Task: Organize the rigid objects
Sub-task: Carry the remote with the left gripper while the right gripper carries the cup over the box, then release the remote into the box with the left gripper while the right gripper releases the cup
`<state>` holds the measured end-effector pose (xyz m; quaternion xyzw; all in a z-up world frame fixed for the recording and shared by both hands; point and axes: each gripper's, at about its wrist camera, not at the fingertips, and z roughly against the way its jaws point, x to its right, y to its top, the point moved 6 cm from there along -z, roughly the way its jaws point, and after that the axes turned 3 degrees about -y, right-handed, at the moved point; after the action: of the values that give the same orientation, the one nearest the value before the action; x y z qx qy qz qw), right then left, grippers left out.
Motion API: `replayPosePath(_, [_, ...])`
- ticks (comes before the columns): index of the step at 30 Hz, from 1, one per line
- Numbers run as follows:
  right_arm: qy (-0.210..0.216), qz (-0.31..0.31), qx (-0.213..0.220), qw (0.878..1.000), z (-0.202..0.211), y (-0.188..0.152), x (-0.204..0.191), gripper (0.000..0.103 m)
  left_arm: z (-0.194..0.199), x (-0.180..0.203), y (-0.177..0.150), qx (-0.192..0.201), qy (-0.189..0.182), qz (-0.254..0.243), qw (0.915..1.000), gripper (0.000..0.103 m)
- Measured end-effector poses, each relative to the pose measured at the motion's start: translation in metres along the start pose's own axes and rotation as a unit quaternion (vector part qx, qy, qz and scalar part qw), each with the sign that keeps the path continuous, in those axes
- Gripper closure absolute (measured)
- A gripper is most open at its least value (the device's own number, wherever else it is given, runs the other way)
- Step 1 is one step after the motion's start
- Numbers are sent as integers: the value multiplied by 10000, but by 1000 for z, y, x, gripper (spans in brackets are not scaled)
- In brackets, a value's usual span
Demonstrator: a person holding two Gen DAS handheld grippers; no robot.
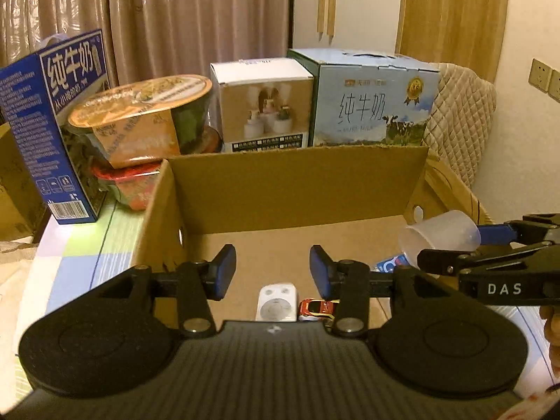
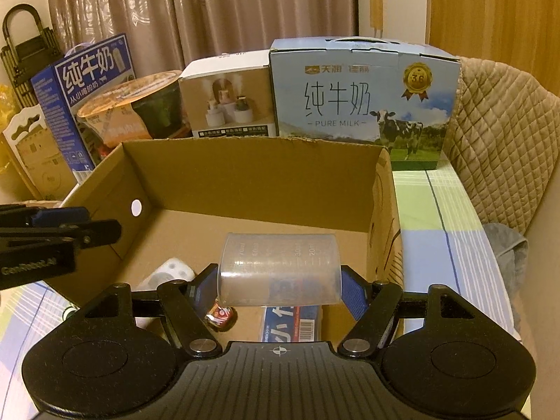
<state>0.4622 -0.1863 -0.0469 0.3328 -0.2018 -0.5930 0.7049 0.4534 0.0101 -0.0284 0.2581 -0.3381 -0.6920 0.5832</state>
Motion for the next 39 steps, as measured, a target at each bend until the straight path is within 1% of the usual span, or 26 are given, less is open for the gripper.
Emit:
replayPosePath(7, [-2, -54, 7, 10000, 6, 3, 0, 34, 11, 2, 8, 43, -24, -27, 10000, 62])
replayPosePath(19, [-30, -118, 8, 9999, 7, 5, 3, 34, 12, 3, 5, 22, -52, -5, 10000, 62])
replayPosePath(21, [1, -147, 18, 9999, 6, 5, 4, 34, 12, 3, 4, 20, -58, 6, 10000, 62])
replayPosePath(23, [124, -196, 77, 9997, 5, 6, 4, 34, 13, 3, 3, 26, -52, 6, 10000, 62])
replayPosePath(25, [156, -298, 141, 9993, 5, 8, 7, 26, 14, 3, 3, 23, -58, 16, 10000, 62])
replayPosePath(26, [116, -364, 212, 9990, 7, 9, 9, 18, 15, 3, 3, 29, -60, 17, 10000, 62])
replayPosePath(27, [121, -413, 265, 9987, 10, 10, 10, 17, 17, 3, 1, 41, -57, 12, 10000, 62])
replayPosePath(34, [97, -444, 417, 9981, 42, 12, 13, 16, 46, 9, -6, 194, -39, 40, 9998, 60])
replayPosePath(39, [58, -410, 572, 9975, 81, 9, 12, 16, 82, 12, -8, 320, -21, 106, 9994, 56])
